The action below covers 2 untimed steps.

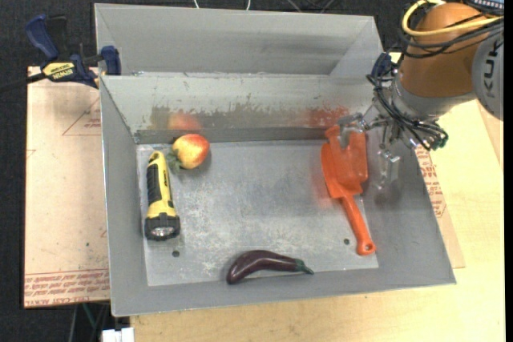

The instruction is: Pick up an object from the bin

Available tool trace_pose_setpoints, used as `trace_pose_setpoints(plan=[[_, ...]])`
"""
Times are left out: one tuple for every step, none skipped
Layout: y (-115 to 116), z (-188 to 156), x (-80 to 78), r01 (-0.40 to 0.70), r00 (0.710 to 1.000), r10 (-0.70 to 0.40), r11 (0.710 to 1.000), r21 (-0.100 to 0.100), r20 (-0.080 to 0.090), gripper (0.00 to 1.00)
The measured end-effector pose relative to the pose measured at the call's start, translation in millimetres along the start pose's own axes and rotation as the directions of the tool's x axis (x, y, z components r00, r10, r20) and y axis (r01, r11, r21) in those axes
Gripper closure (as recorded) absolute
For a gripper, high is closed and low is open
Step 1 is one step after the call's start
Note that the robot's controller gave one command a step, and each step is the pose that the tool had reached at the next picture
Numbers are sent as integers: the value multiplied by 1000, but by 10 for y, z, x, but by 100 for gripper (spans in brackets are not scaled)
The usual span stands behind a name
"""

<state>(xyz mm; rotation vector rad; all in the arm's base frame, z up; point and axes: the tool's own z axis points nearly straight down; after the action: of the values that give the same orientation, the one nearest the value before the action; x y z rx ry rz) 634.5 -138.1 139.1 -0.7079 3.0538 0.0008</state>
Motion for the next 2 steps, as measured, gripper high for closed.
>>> trace_pose_setpoints(plan=[[-53, 393, -161, 452, 892, -452, 892, -24, 8, 0], [5, 662, -225, 630, 777, -630, 777, -8, 22, 0]])
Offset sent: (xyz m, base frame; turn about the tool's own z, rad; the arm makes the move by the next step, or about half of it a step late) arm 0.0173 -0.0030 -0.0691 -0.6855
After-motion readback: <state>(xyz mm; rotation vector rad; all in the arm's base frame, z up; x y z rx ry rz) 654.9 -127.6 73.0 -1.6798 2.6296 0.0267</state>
